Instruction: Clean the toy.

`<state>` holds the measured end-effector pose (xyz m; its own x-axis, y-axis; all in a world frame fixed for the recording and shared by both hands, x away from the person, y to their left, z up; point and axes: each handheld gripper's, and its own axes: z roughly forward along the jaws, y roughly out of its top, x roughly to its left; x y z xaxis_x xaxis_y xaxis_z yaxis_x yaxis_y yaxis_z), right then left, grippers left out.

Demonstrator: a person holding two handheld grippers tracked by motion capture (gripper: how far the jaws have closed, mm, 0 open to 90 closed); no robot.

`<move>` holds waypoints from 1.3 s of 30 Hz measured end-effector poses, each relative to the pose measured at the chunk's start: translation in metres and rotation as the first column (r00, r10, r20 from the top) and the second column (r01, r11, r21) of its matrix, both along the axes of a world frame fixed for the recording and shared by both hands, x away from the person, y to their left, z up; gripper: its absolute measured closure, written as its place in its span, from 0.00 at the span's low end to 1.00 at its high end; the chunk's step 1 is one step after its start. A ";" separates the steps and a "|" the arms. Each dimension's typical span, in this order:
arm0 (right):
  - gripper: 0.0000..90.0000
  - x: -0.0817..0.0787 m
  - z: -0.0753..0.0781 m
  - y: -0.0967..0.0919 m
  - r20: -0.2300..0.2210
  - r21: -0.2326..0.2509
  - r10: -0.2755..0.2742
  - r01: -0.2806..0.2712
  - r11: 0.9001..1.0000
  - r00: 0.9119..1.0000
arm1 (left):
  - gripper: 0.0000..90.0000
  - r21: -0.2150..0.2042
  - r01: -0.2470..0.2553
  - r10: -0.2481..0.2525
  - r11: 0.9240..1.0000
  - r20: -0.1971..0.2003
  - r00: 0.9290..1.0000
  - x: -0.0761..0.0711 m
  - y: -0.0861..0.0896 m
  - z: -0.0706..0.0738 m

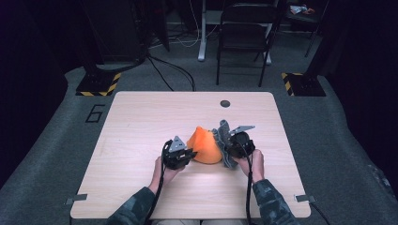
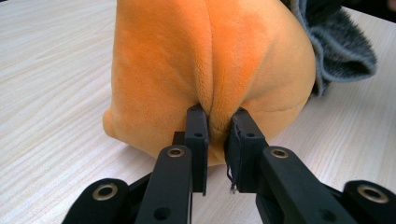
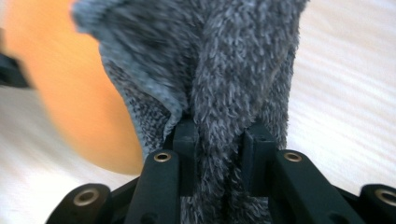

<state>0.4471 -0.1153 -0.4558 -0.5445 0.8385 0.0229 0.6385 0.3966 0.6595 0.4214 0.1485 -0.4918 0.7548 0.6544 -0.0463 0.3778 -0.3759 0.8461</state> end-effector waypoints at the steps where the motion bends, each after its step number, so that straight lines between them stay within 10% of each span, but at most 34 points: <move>1: 0.80 0.001 -0.004 -0.002 -0.010 -0.003 -0.004 0.004 1.000 1.000 | 0.88 0.002 0.000 0.000 1.000 0.000 1.000 0.000 0.000 0.000; 10: 0.80 0.011 -0.039 -0.007 -0.111 -0.077 -0.040 0.031 0.997 0.993 | 0.88 -0.004 -0.010 0.010 1.000 -0.002 1.000 0.000 0.001 0.000; 14: 0.80 0.010 -0.032 -0.006 -0.088 -0.106 -0.032 0.022 0.994 0.996 | 0.88 0.002 -0.009 0.009 1.000 0.004 1.000 0.000 0.001 0.000; 21: 0.83 0.006 0.003 -0.020 0.012 -0.020 -0.059 0.059 0.998 0.998 | 0.88 0.011 0.001 -0.001 1.000 0.010 1.000 -0.001 0.000 0.001; 30: 0.82 -0.020 0.052 0.005 0.163 0.124 0.056 -0.077 0.989 0.985 | 0.88 0.027 0.008 -0.009 1.000 0.025 1.000 -0.004 -0.003 0.003; 39: 0.80 -0.027 0.042 0.040 0.159 0.057 0.135 -0.145 0.988 0.978 | 0.88 0.038 0.020 -0.021 0.999 0.038 0.999 -0.007 -0.006 0.004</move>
